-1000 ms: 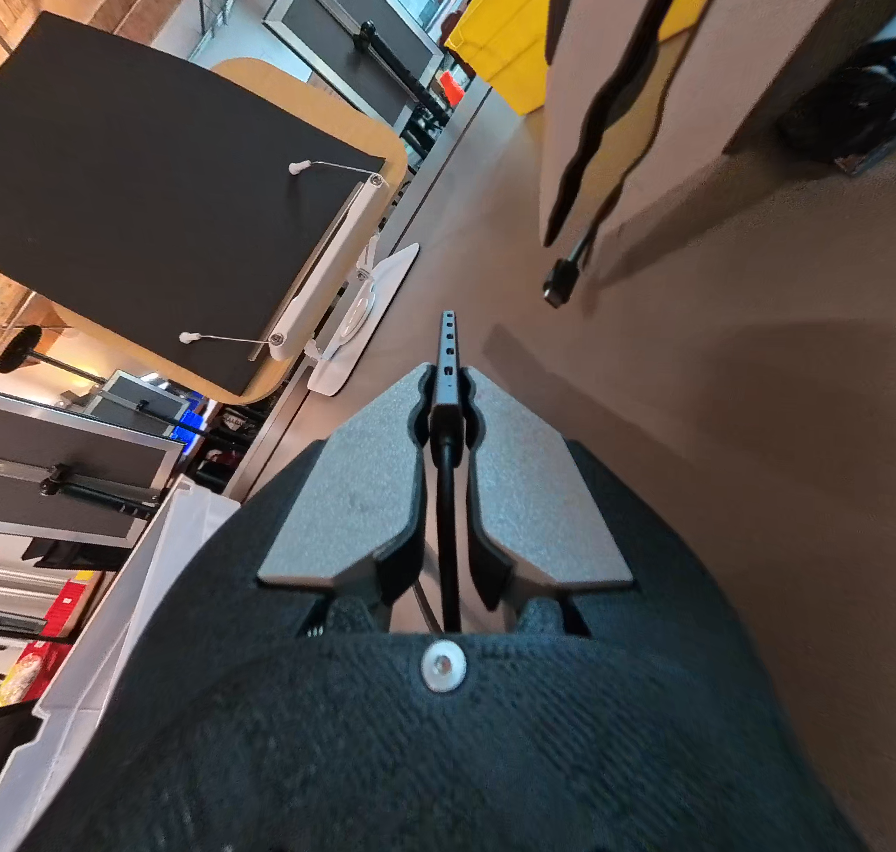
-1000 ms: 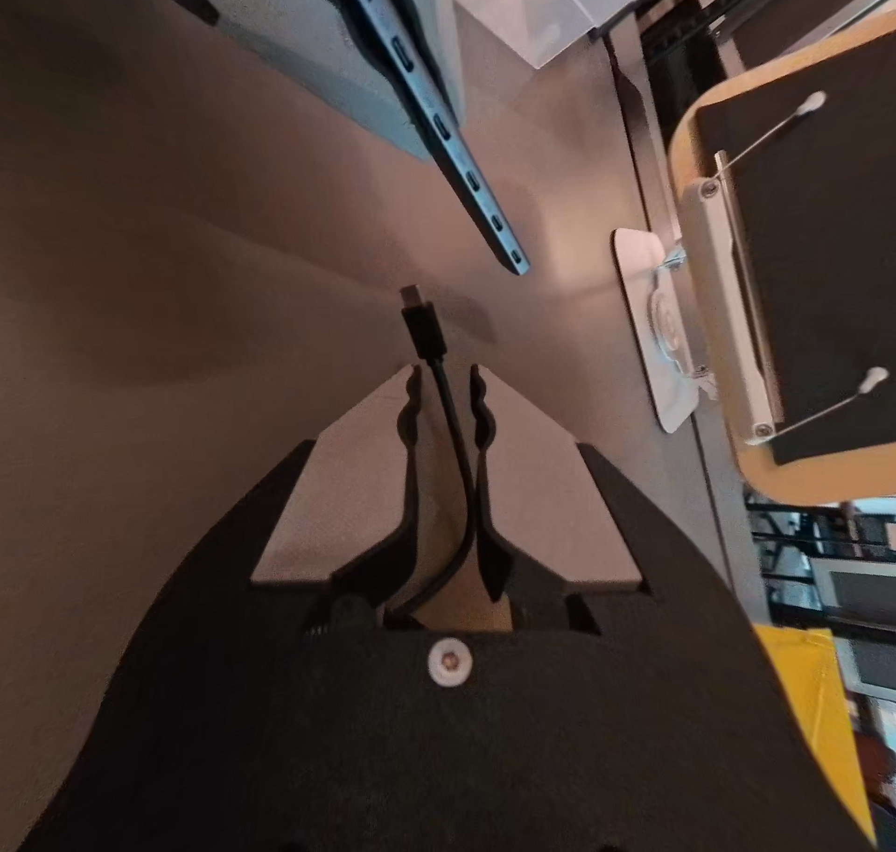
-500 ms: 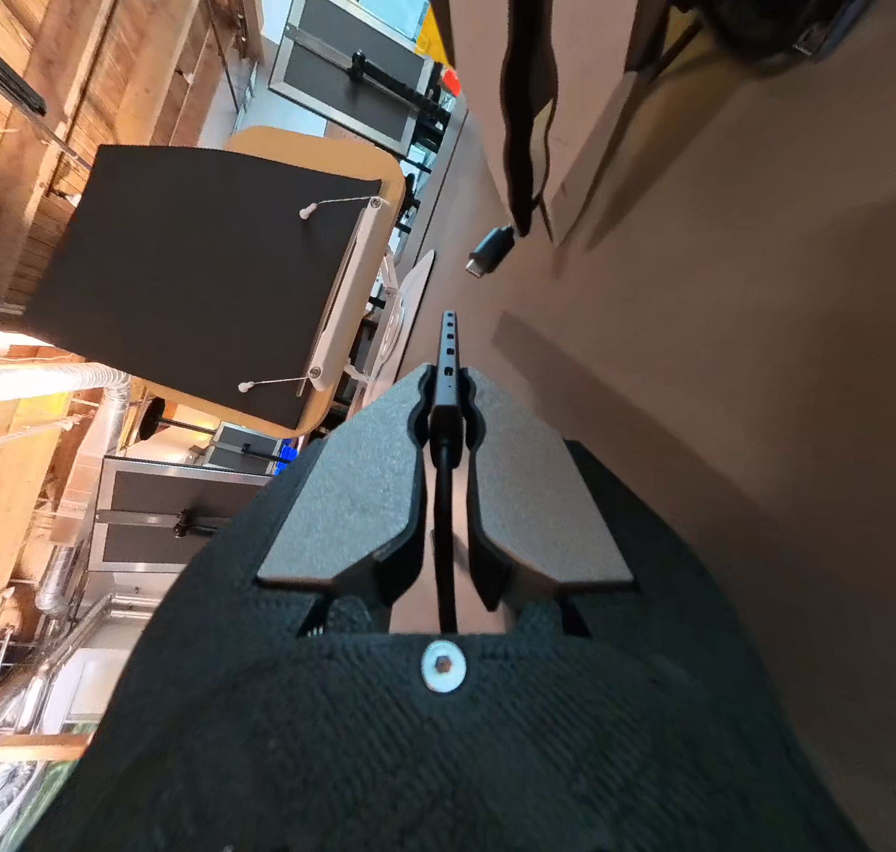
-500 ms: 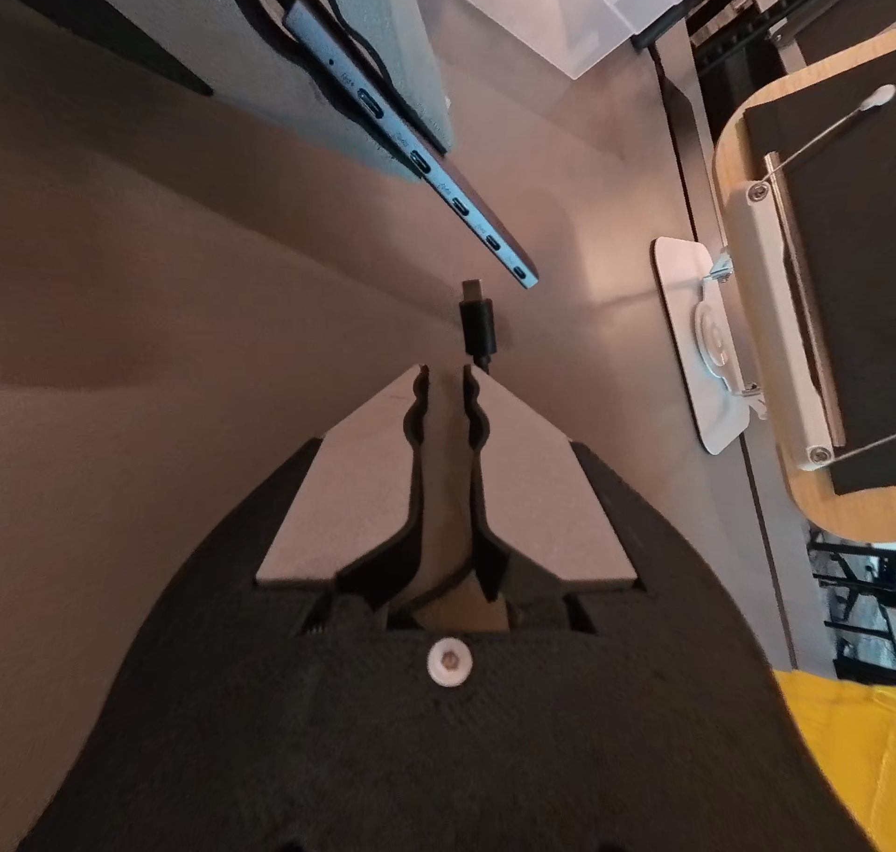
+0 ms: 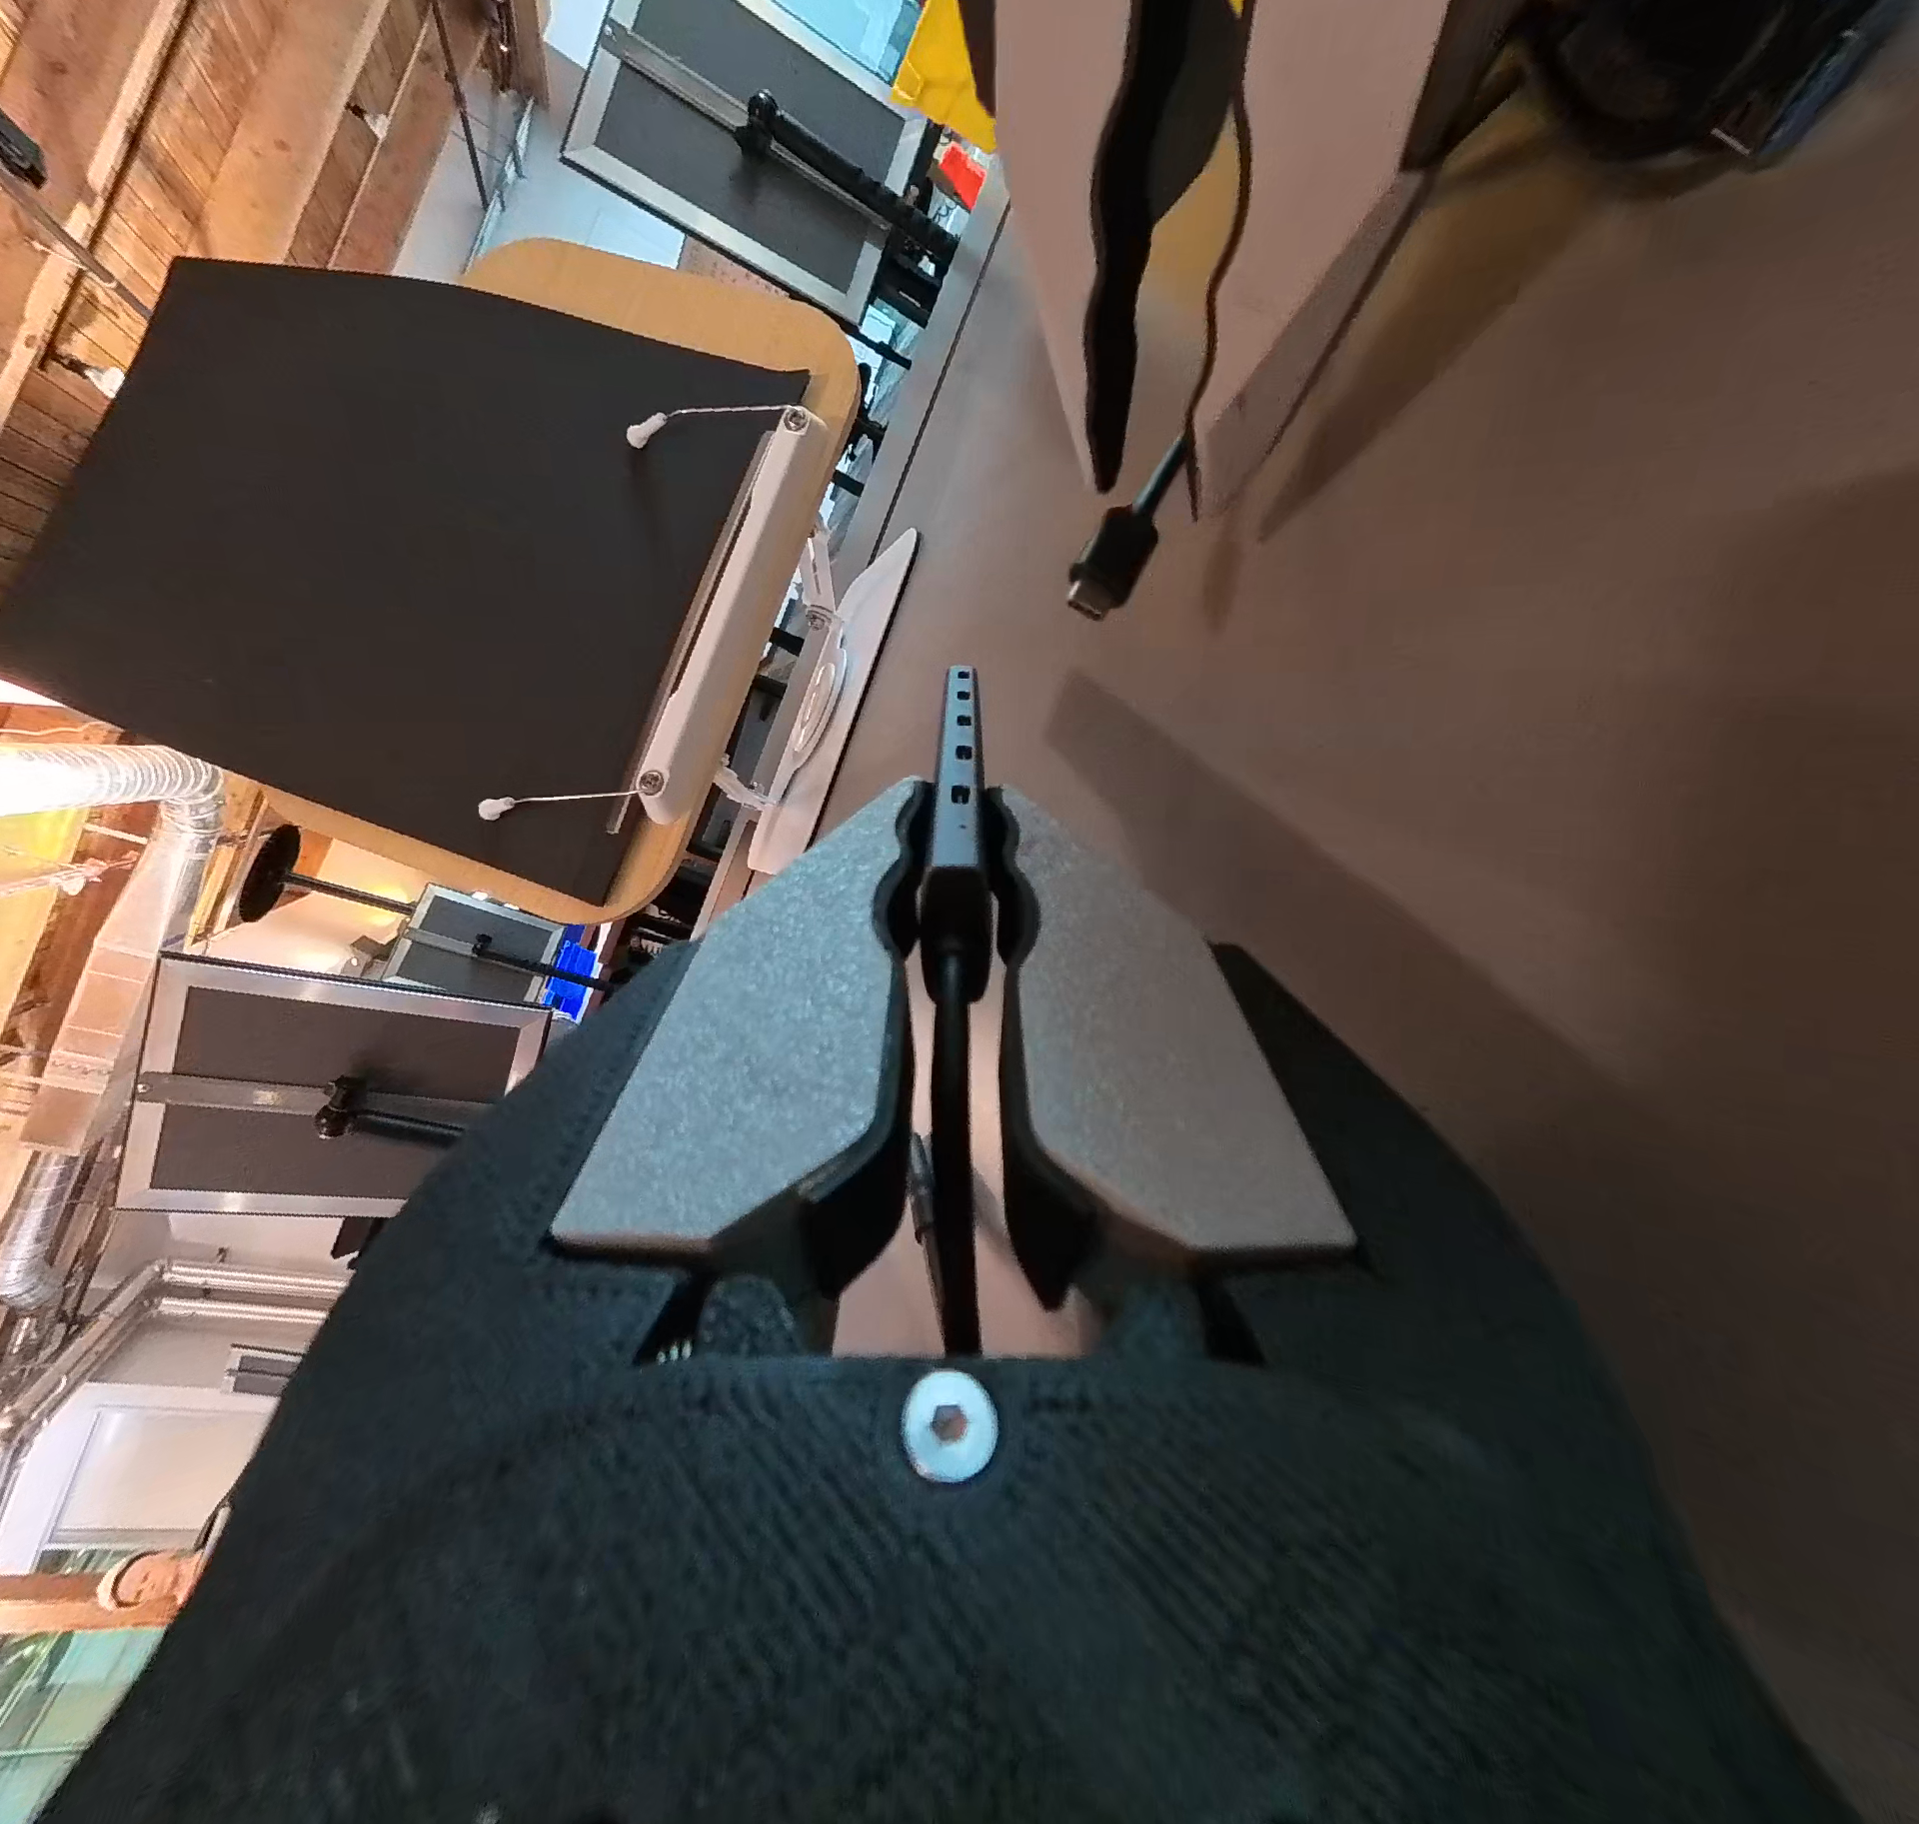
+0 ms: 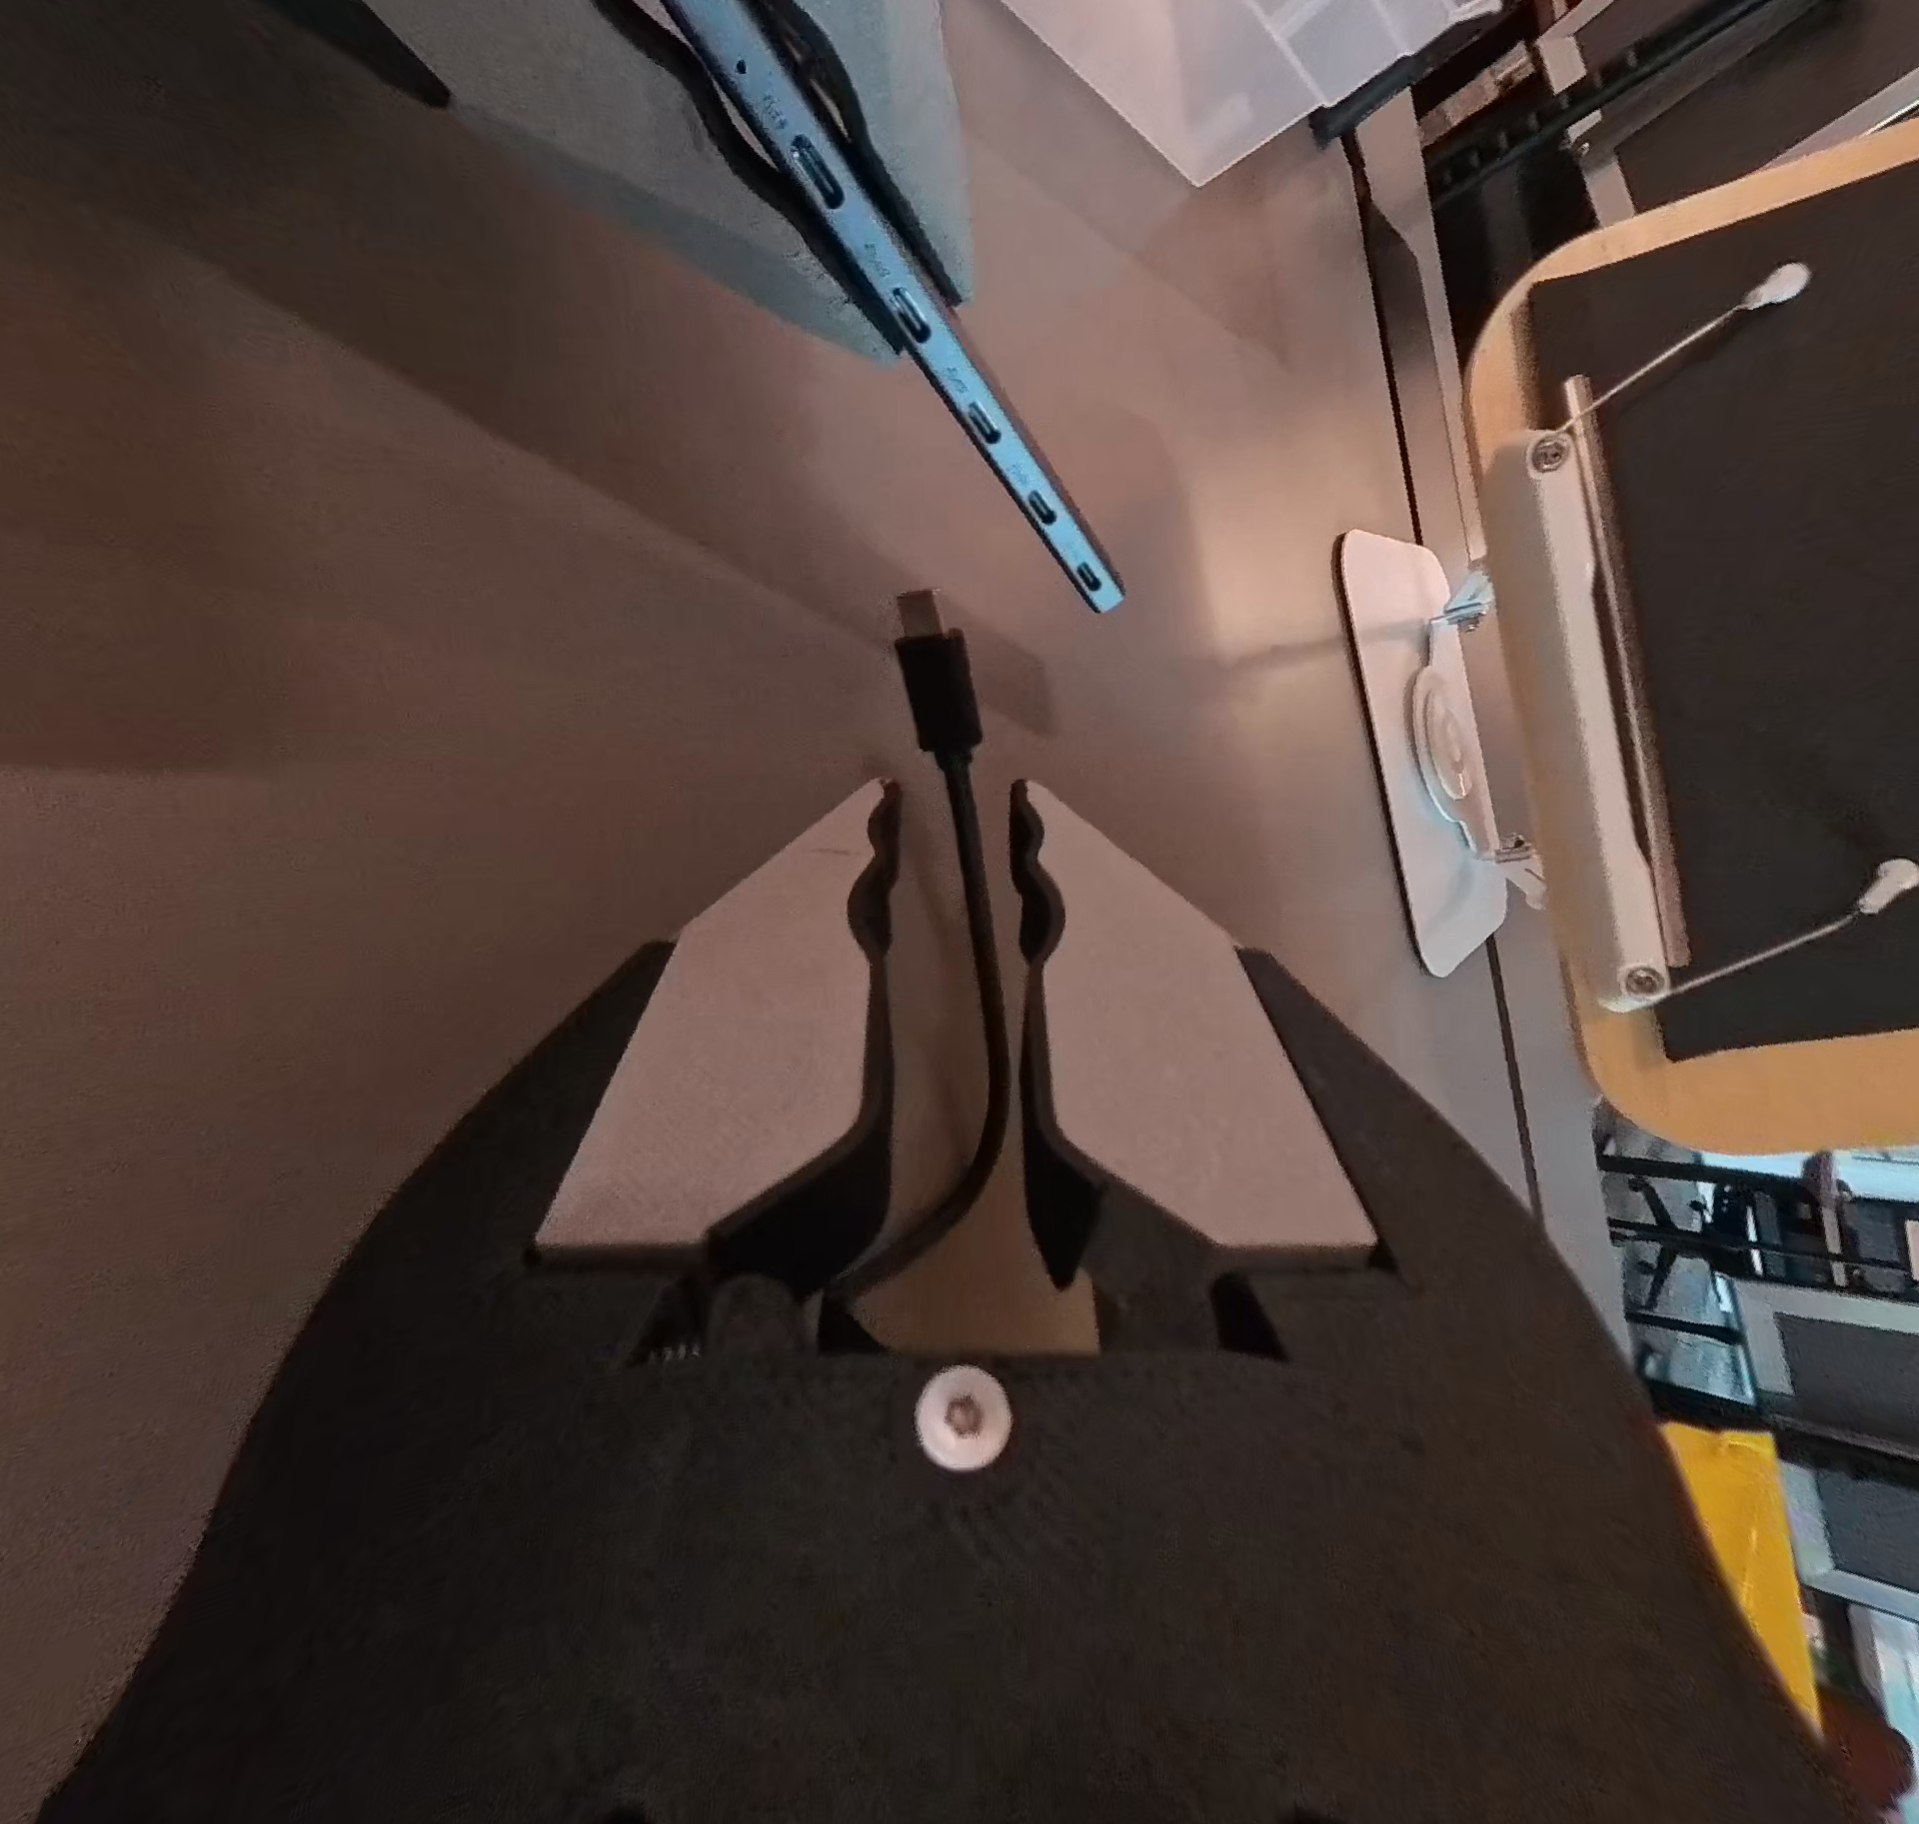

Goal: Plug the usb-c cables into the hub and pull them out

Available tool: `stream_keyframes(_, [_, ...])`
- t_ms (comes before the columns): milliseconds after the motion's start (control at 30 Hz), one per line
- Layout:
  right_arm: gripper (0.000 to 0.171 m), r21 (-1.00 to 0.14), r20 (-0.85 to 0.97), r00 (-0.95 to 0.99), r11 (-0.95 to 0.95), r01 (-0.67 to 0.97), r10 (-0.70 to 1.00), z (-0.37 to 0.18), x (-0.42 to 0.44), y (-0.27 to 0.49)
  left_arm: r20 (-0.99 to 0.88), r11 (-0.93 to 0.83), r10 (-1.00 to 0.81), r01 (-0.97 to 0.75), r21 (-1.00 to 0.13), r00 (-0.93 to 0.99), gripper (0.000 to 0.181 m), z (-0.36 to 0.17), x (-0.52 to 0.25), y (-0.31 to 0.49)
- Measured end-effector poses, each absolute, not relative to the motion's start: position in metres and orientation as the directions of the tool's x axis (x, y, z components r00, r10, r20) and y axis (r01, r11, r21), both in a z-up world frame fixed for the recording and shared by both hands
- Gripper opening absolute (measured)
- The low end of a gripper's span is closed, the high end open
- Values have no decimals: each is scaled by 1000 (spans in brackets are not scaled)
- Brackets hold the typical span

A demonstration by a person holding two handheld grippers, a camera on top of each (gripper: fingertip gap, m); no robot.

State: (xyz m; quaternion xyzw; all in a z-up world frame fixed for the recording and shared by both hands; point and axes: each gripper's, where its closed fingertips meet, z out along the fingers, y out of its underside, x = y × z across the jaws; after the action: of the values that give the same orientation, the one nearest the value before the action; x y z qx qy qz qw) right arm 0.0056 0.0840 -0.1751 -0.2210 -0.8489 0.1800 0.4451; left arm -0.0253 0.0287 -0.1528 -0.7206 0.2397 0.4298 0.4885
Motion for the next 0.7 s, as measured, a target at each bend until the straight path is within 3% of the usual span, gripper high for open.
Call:
stream_keyframes(33, [18, -497, 682, -508, 843, 207, 527, -176, 4, 83, -854, -408, 72, -766, -497, 515, 7, -153, -25, 29])
stream_keyframes(433, [4, -570, 621, -564, 808, 152, 544, -171, -4, 75, -859, -408, 67, -772, -487, 507, 7, -154, -23, 31])
stream_keyframes(600, [4, -619, 363, -679, 710, 336, 638, -180, -4, 70, -907, -423, 94, -808, -410, 412, 7, -148, -30, 30])
stream_keyframes(700, [4, -639, 179, -677, 607, 472, 714, -174, -5, 70, -965, -459, 71, -851, -257, 253, 7, -147, -35, 29])
